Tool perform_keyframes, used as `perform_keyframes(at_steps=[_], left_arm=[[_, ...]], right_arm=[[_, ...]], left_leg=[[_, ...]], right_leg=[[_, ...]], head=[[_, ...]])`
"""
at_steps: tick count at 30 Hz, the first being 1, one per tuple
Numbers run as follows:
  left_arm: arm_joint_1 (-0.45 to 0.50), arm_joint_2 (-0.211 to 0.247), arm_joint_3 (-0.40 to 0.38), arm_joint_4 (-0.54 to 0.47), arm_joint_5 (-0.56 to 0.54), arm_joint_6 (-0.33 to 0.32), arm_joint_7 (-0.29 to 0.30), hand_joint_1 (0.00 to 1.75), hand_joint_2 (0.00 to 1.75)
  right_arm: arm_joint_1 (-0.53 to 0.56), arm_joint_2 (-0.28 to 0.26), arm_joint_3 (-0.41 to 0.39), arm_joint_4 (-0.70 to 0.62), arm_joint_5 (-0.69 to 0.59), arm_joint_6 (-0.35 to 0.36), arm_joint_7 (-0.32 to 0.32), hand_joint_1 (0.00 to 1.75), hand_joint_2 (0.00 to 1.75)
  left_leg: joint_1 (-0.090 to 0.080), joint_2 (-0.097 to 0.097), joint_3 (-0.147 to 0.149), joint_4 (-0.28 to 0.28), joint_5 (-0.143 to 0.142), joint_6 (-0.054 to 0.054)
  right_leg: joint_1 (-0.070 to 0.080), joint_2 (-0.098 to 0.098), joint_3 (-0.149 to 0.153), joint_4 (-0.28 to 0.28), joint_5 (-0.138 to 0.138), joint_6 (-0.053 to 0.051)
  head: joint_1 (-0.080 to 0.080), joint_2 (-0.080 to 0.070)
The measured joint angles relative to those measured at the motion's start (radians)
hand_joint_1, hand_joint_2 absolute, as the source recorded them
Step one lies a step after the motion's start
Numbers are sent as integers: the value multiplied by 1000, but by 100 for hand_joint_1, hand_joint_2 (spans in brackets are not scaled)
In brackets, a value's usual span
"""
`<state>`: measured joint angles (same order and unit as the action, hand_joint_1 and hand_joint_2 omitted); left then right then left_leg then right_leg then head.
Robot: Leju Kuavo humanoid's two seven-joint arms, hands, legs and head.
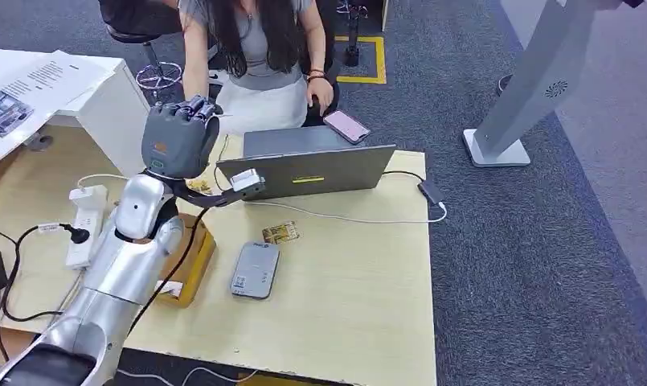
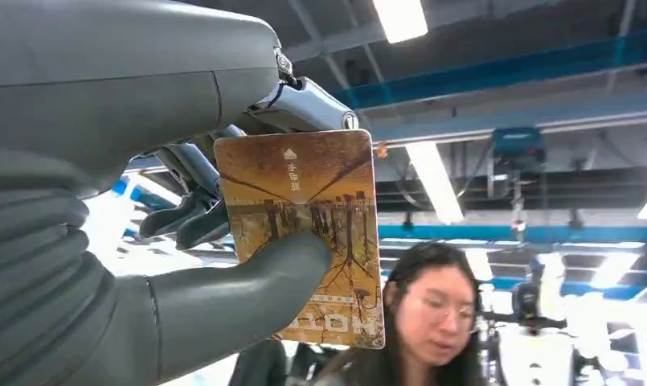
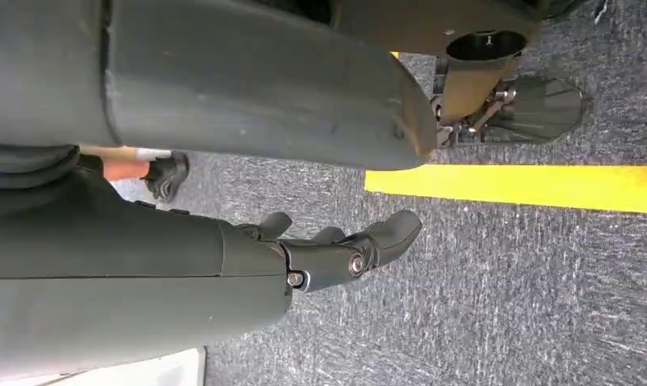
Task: Pass the card to the sensor for recognition and then transmit it.
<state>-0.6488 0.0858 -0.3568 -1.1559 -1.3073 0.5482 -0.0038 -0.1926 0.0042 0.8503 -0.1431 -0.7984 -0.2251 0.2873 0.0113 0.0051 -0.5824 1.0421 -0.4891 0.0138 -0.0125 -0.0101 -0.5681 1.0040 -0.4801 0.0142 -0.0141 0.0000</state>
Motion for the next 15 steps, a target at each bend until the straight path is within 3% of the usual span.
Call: perform_keyframes(at_steps=[9, 15], left_arm=[[-53, 1, 38, 74, 13, 1, -16, 175, 175], [-204, 9, 94, 277, -9, 54, 11, 175, 175]], right_arm=[[-2, 1, 18, 0, 3, 14, 2, 0, 0], [-6, 1, 35, 0, 2, 16, 6, 0, 0]], left_leg=[[0, 0, -1, 0, 0, 0], [0, 0, -1, 0, 1, 0]], right_leg=[[0, -1, -1, 0, 0, 0], [0, 0, -1, 0, 1, 0]], head=[[0, 0], [0, 0]])
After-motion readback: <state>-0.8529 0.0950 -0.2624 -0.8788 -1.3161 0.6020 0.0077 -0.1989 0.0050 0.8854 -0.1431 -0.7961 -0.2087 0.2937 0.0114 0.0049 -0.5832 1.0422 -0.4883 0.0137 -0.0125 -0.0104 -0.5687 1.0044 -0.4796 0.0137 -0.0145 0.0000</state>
